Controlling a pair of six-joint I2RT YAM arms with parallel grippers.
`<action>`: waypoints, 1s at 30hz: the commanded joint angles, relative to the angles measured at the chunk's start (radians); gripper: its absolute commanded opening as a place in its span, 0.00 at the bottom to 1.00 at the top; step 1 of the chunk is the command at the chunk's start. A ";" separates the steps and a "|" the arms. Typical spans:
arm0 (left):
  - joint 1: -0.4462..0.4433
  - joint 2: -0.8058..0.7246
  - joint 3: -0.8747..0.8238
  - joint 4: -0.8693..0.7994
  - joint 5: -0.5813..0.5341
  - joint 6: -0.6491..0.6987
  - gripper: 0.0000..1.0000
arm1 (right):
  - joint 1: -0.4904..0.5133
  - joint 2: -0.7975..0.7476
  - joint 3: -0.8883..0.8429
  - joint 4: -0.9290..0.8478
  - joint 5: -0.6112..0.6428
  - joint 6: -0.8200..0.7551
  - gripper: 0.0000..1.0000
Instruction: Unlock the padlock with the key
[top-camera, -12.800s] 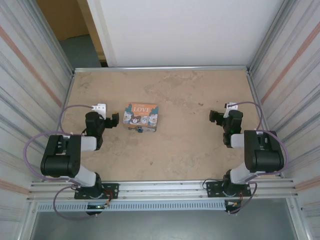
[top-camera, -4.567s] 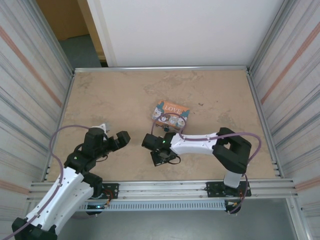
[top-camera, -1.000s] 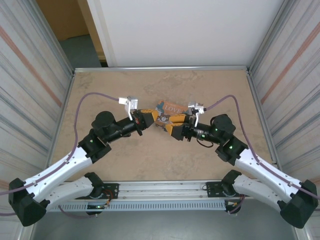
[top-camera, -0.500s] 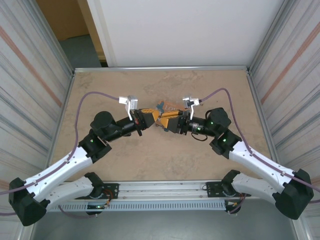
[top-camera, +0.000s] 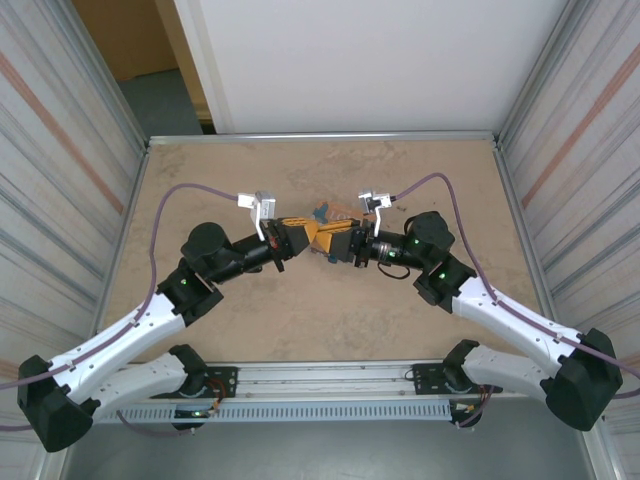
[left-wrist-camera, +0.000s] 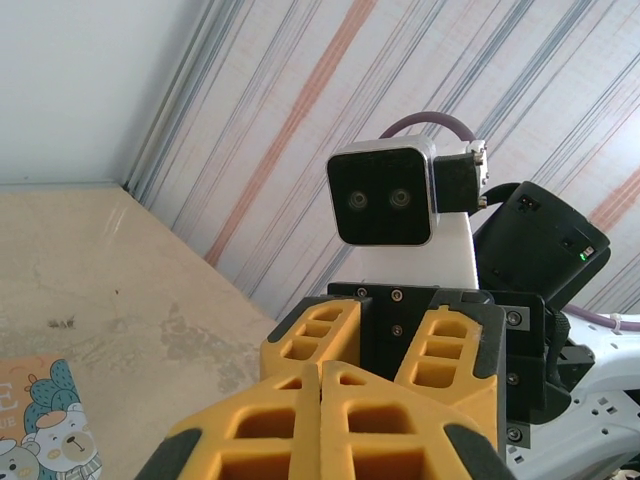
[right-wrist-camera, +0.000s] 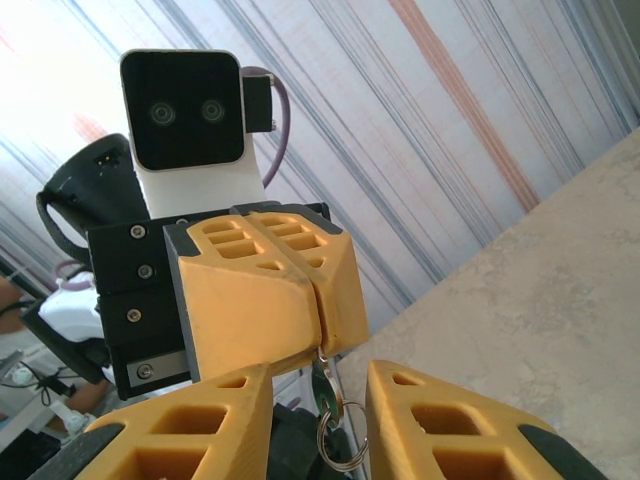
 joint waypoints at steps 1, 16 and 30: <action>-0.004 -0.008 -0.006 0.043 0.014 0.004 0.00 | 0.009 0.005 0.016 -0.004 0.013 0.016 0.28; -0.005 -0.010 -0.004 0.031 -0.001 0.007 0.00 | 0.017 0.010 0.001 -0.029 0.037 0.005 0.27; -0.004 -0.014 -0.005 0.028 -0.003 0.008 0.00 | 0.015 0.001 0.003 -0.046 0.053 0.002 0.03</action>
